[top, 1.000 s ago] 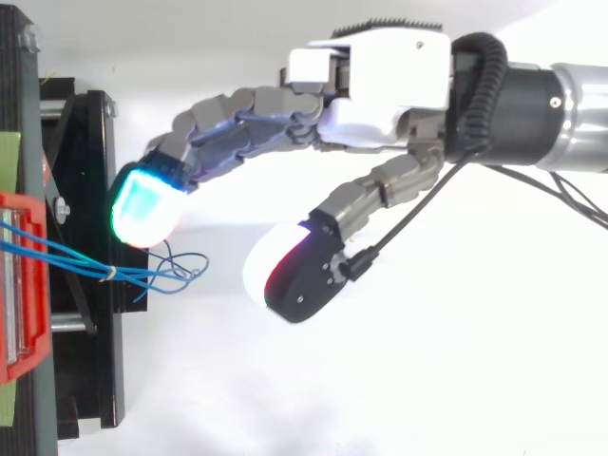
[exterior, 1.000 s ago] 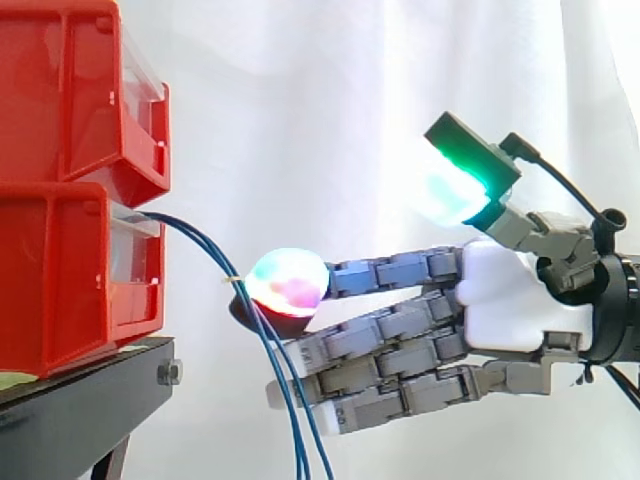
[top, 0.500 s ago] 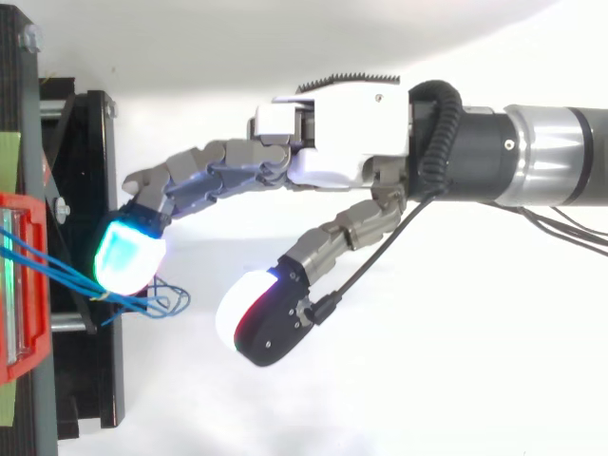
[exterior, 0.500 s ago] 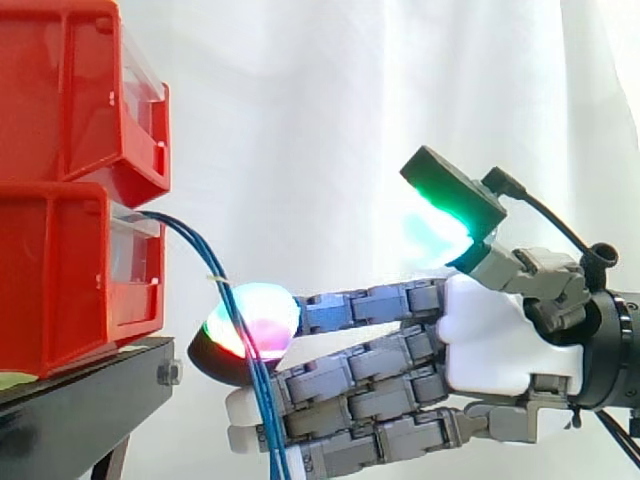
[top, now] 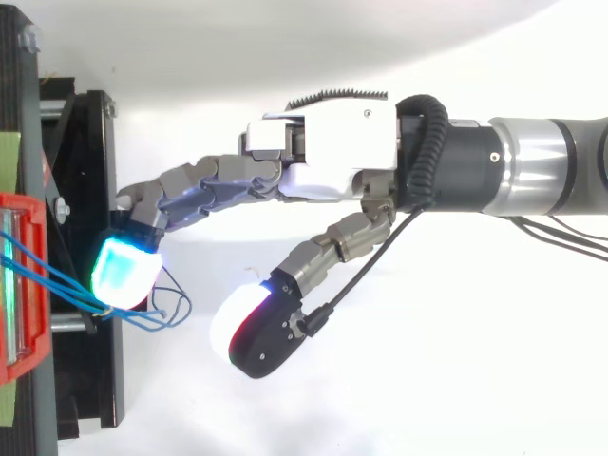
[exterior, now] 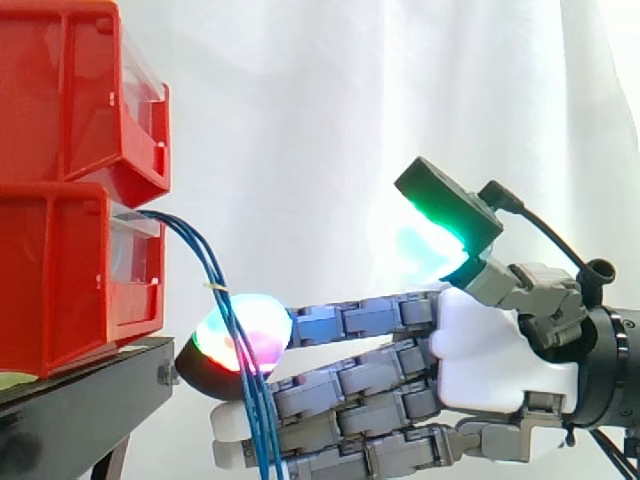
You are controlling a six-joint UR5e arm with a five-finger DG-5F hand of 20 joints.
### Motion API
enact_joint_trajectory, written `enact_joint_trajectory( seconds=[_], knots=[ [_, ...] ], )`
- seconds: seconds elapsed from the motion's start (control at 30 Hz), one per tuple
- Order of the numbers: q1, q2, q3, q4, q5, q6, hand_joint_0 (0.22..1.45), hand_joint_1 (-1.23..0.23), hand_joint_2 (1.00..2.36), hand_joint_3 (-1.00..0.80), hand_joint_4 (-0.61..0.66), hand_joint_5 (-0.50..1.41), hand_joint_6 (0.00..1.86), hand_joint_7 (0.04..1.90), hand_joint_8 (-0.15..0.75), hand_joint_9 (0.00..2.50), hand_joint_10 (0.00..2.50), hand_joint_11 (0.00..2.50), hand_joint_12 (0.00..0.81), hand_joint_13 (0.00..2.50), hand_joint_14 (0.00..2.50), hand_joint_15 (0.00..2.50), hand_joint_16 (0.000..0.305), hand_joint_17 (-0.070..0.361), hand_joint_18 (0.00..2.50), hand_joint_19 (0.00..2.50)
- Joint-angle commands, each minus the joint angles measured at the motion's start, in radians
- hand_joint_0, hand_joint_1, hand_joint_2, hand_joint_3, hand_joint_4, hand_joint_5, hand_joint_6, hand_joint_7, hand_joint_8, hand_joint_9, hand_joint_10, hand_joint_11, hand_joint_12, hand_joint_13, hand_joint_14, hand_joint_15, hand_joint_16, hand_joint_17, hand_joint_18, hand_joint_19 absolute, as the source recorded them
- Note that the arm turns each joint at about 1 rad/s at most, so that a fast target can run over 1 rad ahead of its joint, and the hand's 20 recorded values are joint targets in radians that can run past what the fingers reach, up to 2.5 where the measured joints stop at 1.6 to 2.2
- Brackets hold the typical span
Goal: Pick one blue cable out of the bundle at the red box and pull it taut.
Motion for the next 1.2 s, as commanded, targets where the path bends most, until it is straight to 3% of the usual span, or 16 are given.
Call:
enact_joint_trajectory(
  seconds=[0.0,0.4,0.6,1.17],
  knots=[
    [-0.001,-0.007,0.002,0.014,-0.001,0.008,0.51,-0.79,1.0,-0.5,0.3,-0.16,0.5,0.81,0.282,0.33,0.0,0.13,0.361,0.1,0.0,0.12,0.056,0.125,0.0,0.19],
    [-0.001,-0.01,0.002,0.03,0.001,0.006,0.5,-0.77,1.0,-0.5,0.31,-0.16,0.5,0.81,0.29,0.36,0.0,0.13,0.361,0.12,0.0,0.13,0.055,0.125,0.0,0.22],
    [-0.006,-0.063,0.052,0.033,-0.009,0.017,0.51,-0.79,1.0,-0.5,0.32,-0.15,0.5,0.81,0.302,0.41,0.0,0.14,0.365,0.16,0.0,0.11,0.056,0.125,0.06,0.19],
    [-0.009,-0.061,0.081,0.022,-0.021,0.015,0.57,-0.77,1.0,-0.46,0.33,-0.12,0.5,0.95,0.304,0.51,0.01,0.2,0.35,0.27,0.01,0.14,0.051,0.115,0.18,0.24]
  ],
)
